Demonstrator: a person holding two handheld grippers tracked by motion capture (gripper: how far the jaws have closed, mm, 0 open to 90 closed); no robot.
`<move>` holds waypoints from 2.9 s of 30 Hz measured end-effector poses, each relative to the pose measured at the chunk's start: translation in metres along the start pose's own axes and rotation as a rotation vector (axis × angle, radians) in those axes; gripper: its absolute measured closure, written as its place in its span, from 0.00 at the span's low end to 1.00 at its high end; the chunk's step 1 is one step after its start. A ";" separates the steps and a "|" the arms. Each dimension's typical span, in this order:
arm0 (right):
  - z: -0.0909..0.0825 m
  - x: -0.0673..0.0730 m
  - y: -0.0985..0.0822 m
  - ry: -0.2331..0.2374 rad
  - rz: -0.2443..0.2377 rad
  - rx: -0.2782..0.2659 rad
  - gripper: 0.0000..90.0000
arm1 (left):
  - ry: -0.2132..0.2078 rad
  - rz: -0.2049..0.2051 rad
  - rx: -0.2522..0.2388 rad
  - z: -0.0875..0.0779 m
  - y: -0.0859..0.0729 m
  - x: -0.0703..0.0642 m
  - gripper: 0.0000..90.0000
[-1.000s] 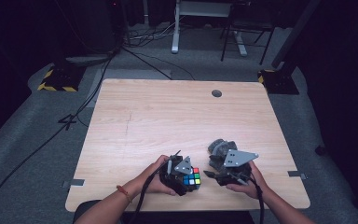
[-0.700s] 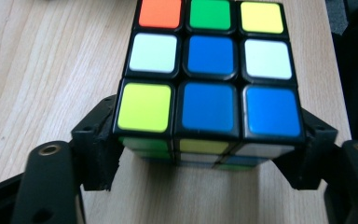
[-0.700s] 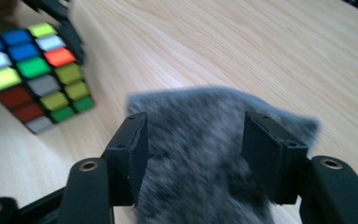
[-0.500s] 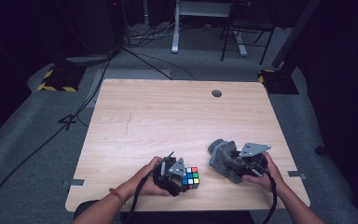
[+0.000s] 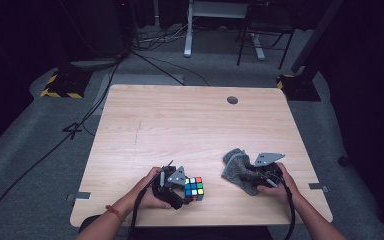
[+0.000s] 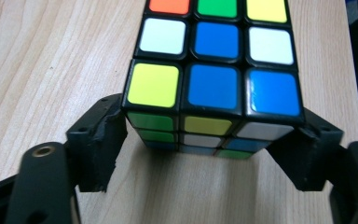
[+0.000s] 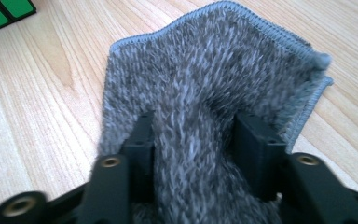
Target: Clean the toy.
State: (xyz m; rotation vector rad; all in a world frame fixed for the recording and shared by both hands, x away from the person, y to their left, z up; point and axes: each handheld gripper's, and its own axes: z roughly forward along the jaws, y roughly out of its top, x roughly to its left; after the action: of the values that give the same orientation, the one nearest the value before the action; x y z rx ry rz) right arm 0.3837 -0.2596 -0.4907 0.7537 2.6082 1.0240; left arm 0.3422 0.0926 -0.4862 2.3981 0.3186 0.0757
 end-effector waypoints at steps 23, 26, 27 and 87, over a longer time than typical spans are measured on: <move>-0.026 0.047 0.031 0.140 -0.107 -0.179 0.82 | -0.002 0.071 0.026 0.025 0.032 -0.009 0.37; -0.030 0.059 0.041 0.163 -0.134 -0.207 0.82 | -0.003 0.102 0.032 0.029 0.041 -0.012 0.37; -0.030 0.062 0.044 0.175 -0.143 -0.213 0.82 | 0.003 0.117 0.038 0.032 0.046 -0.014 0.37; -0.024 0.075 0.055 0.116 -0.145 -0.228 0.81 | 0.040 0.158 -0.186 -0.008 0.076 -0.018 0.37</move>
State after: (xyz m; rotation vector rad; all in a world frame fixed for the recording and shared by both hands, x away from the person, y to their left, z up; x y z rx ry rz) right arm 0.3320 -0.1982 -0.4385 0.4576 2.5365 1.3261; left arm 0.3391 0.0387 -0.4293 2.2356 0.1339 0.2166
